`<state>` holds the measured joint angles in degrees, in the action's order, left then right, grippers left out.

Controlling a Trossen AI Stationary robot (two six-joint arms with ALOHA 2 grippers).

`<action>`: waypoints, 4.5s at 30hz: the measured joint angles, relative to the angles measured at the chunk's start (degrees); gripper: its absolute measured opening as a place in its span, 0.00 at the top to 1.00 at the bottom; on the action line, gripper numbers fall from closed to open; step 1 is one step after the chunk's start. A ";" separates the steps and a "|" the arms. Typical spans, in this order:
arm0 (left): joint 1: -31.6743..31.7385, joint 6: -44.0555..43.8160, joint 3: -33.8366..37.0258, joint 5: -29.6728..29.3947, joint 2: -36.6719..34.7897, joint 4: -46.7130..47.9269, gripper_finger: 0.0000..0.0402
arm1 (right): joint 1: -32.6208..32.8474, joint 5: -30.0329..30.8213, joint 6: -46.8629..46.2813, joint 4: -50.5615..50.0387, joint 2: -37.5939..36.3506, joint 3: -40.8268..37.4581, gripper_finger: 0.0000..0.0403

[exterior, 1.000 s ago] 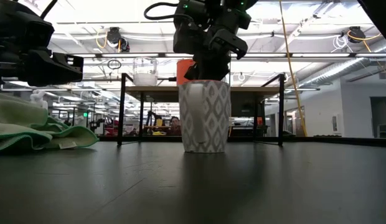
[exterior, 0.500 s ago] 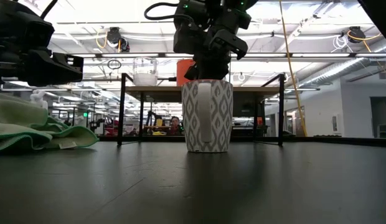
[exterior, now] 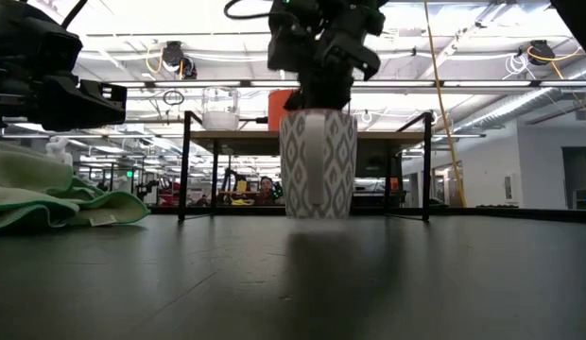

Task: Stack small to large cups/mugs on shelf
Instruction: Put the white patterned mug on the shelf

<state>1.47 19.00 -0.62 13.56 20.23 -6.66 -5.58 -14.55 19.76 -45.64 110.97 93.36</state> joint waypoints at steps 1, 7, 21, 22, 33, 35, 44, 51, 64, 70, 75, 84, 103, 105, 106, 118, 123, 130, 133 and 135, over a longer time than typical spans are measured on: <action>0.00 0.00 0.00 0.00 0.00 0.00 0.98 | 0.01 -0.01 -0.04 0.03 -0.49 0.00 0.97; 0.01 0.02 0.00 0.00 0.00 -0.02 0.98 | 0.01 -0.11 -0.18 -0.73 -2.08 0.00 0.97; -0.01 -0.28 0.00 0.00 -0.01 -0.02 0.98 | 0.06 -0.28 -0.19 -3.44 -3.17 0.11 0.97; 0.00 -0.28 0.00 0.00 0.00 -0.02 0.98 | 0.06 -0.28 -0.24 -3.13 -3.44 0.13 0.97; 0.00 -0.67 0.00 0.00 -0.02 0.05 0.98 | 0.90 -0.56 -0.13 -2.63 -6.54 0.15 0.97; 0.00 -0.72 0.00 0.00 0.00 0.06 0.98 | 0.91 -0.68 0.23 -2.54 -7.50 0.17 0.97; -0.01 -1.20 0.00 0.02 -0.02 0.39 0.98 | 1.12 -1.33 0.90 -2.70 -11.71 0.22 0.97; -0.04 -1.31 0.00 0.02 -0.02 0.47 0.98 | 1.19 -2.40 0.61 -4.76 -13.65 -1.45 0.97; -0.04 -1.29 0.00 0.02 -0.02 0.46 0.98 | 1.30 -2.32 -1.72 3.58 -22.31 -13.87 0.96; 0.01 -1.27 0.00 0.02 -0.02 0.39 0.98 | 1.54 -2.32 -3.46 6.28 -26.79 -19.80 0.96; 0.01 -1.25 0.00 0.02 -0.02 0.37 0.98 | 1.54 -2.34 -5.16 10.20 -29.99 -25.23 0.96; 0.01 -1.51 0.00 0.02 0.00 0.37 0.98 | 1.54 -2.32 -7.01 14.44 -33.61 -30.79 0.96; 0.01 -2.38 0.00 0.02 -0.02 0.37 0.98 | 0.31 -2.03 -5.23 15.33 -33.65 -31.12 0.96; 0.01 -2.38 0.00 0.02 -0.02 0.39 0.98 | -0.49 -2.03 -5.17 16.59 -33.65 -31.70 0.96; 0.01 -2.36 0.00 0.02 0.00 0.39 0.98 | -0.97 -2.02 -5.17 17.05 -33.65 -32.22 0.96; 0.01 -2.24 0.00 0.02 0.00 0.44 0.98 | -8.20 -1.86 -3.45 17.98 -34.04 -33.12 0.96; 0.01 -1.95 0.00 0.02 -0.02 0.44 0.98 | -10.93 -1.92 -1.94 18.09 -34.33 -31.91 0.96; 0.01 -1.79 0.00 0.02 -0.02 0.51 0.98 | -13.66 -2.10 0.39 18.12 -34.33 -29.58 0.96; 0.01 -1.79 0.00 0.02 0.00 0.52 0.98 | -14.98 -2.11 0.73 16.97 -34.33 -27.36 0.96; 0.01 -1.79 0.00 0.02 -0.02 0.56 0.98 | -15.80 -2.12 0.96 15.99 -34.33 -25.79 0.96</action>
<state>1.48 17.21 -0.62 13.58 20.21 -6.10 -21.38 -16.66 20.72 -29.65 76.64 67.57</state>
